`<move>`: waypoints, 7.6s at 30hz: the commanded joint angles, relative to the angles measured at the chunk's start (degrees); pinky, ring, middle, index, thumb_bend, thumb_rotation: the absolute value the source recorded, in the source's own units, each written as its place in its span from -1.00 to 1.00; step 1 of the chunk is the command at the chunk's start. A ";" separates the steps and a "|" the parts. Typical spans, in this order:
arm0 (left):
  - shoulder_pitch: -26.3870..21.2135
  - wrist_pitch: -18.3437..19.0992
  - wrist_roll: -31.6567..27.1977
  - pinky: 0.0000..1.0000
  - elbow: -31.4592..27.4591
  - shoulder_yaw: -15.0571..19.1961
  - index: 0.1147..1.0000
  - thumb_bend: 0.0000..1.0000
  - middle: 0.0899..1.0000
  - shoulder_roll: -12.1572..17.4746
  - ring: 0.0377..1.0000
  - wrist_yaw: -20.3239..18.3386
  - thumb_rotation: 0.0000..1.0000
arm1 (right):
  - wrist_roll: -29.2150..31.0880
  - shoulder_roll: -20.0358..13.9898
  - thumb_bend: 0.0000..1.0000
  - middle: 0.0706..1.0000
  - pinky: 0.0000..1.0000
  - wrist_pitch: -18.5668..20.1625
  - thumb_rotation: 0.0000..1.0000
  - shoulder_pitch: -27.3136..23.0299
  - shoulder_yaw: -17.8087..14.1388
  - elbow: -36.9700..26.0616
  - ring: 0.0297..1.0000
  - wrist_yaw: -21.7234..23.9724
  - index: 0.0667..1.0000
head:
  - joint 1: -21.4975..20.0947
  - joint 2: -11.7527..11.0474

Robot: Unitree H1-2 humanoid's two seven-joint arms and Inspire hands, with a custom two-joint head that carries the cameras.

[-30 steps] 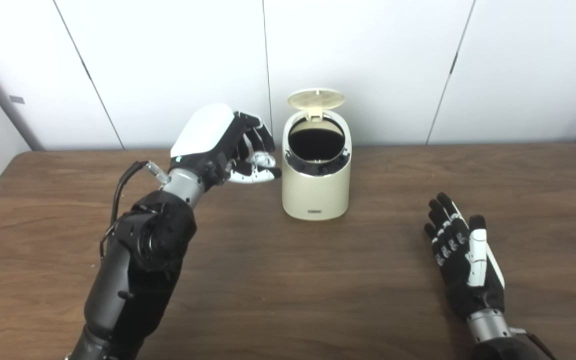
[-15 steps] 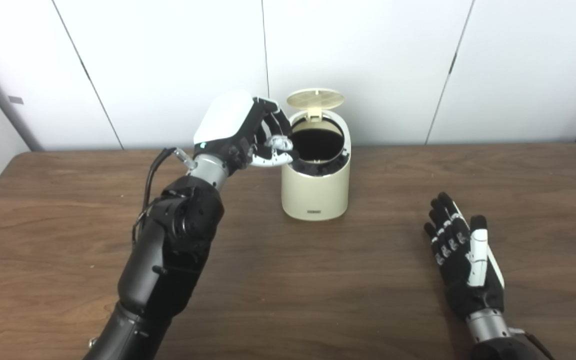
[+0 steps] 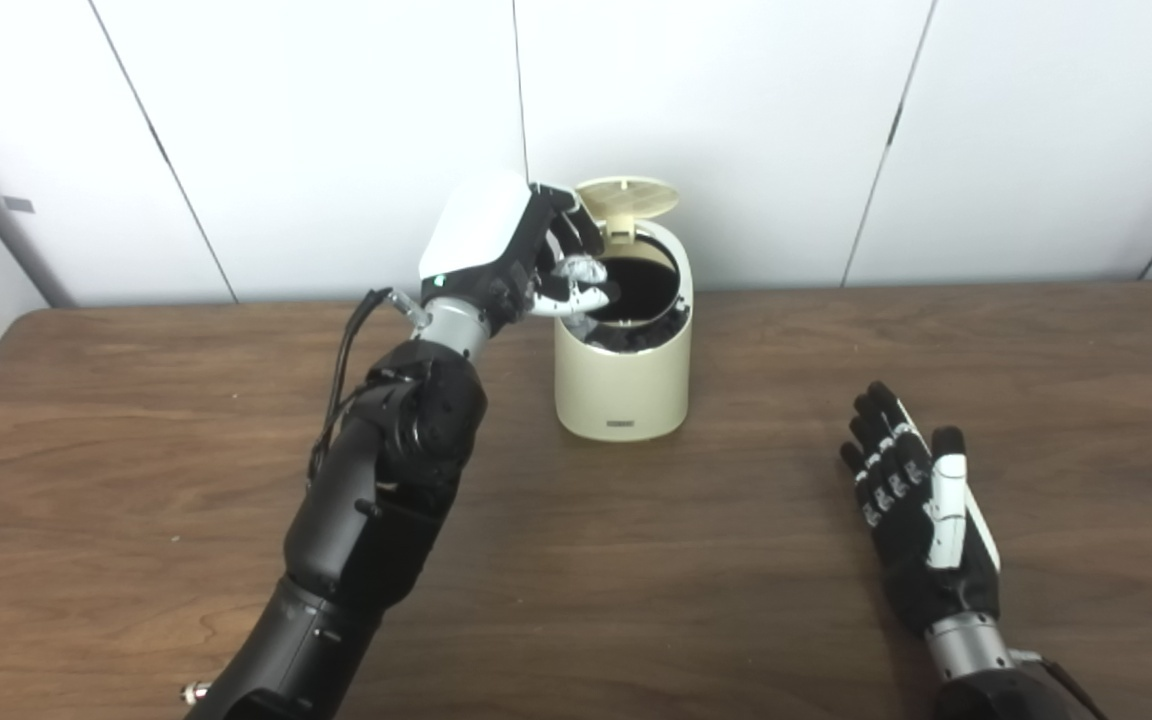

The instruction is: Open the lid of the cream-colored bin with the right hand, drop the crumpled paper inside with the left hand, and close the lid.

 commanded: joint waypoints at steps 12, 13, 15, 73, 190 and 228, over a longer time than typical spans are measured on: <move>-5.32 -2.00 -2.12 -0.26 2.04 0.37 -0.16 -0.05 -0.10 -0.65 -0.29 2.72 -1.00 | -0.28 0.33 0.10 0.95 1.00 -0.17 1.00 0.40 0.05 1.18 1.00 -0.28 0.91 | -0.27 0.26; -5.31 -1.73 -1.78 -0.30 2.00 0.15 -0.15 -0.06 -0.10 -0.80 -0.30 2.86 -1.00 | -0.29 0.33 0.11 0.96 1.00 -0.17 1.00 0.38 0.08 1.15 1.00 -0.25 0.92 | -0.32 0.28; -5.30 -1.18 -1.32 -0.35 1.95 -0.23 -0.15 -0.06 -0.10 -1.01 -0.31 2.90 -1.00 | -0.27 0.36 0.12 0.96 1.00 -0.13 1.00 0.38 0.10 1.06 1.00 -0.26 0.93 | -0.34 0.34; -4.92 -1.23 4.19 -0.39 5.08 -5.04 -0.08 -0.05 -0.05 -2.96 -0.19 8.90 -1.00 | 1.38 -0.30 0.21 0.83 0.97 0.43 1.00 0.01 0.07 -0.01 0.94 0.01 0.88 | -0.08 1.65; 11.67 1.91 -17.11 -0.39 -16.80 15.26 -0.18 -0.06 -0.04 -2.79 -0.25 5.31 -1.00 | 4.13 -1.89 0.22 0.81 0.86 4.39 0.94 -0.10 -1.01 -2.66 0.88 -0.23 0.81 | 3.29 5.03; 21.92 -5.37 -50.76 0.91 -8.67 25.67 0.89 0.06 0.93 0.07 0.89 3.84 0.13 | 5.05 -1.42 0.21 0.82 0.87 5.97 0.87 -0.71 -1.26 -2.63 0.89 -0.68 0.88 | 3.79 6.39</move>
